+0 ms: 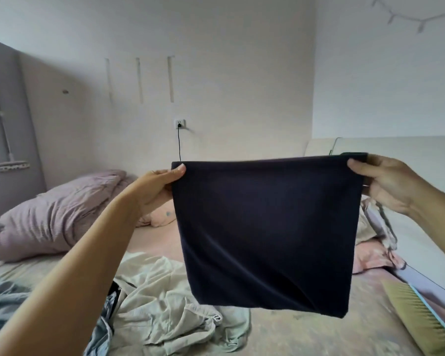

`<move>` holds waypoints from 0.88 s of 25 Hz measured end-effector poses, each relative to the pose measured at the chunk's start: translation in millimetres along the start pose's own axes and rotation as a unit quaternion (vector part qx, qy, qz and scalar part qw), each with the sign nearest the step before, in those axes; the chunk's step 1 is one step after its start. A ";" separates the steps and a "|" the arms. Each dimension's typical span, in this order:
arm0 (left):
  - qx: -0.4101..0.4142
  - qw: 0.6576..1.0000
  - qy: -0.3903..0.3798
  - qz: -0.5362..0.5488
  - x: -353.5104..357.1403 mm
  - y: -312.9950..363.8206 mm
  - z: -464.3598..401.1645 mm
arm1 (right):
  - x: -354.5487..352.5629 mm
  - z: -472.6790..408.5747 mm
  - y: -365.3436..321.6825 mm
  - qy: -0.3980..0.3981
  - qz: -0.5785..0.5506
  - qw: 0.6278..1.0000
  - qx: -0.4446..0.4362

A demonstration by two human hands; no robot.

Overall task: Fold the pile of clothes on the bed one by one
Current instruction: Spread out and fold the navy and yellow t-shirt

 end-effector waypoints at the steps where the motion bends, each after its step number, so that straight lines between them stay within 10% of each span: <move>1: 0.000 1.000 0.003 -0.030 1.8 -6.8 -0.6 | -2.1 1.3 6.7 0.005 0.005 1.000 0.009; 9: 0.036 0.955 0.055 -0.289 -3.7 -86.8 -27.8 | -26.2 -3.2 101.1 0.045 0.149 0.986 0.061; 14: 0.145 0.796 0.008 -0.588 13.6 -151.3 -55.4 | -8.5 -19.3 155.3 -0.049 0.564 0.822 -0.064; 17: 0.180 0.801 0.033 -0.570 9.0 -137.6 -48.7 | -9.4 -22.7 133.0 -0.006 0.545 0.828 -0.134; 22: 0.229 0.808 -0.140 -0.525 44.0 -175.5 43.9 | -37.7 55.5 159.7 -0.110 0.590 0.769 -0.220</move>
Point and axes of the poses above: each hand's wrist, its own z-axis away from the middle knuckle, its own x-axis out of the palm, y = z × x, the point moved 8 cm from there along -z, towards the middle knuckle, and after that the axes turned 10 degrees about y, right-handed, at the moved point
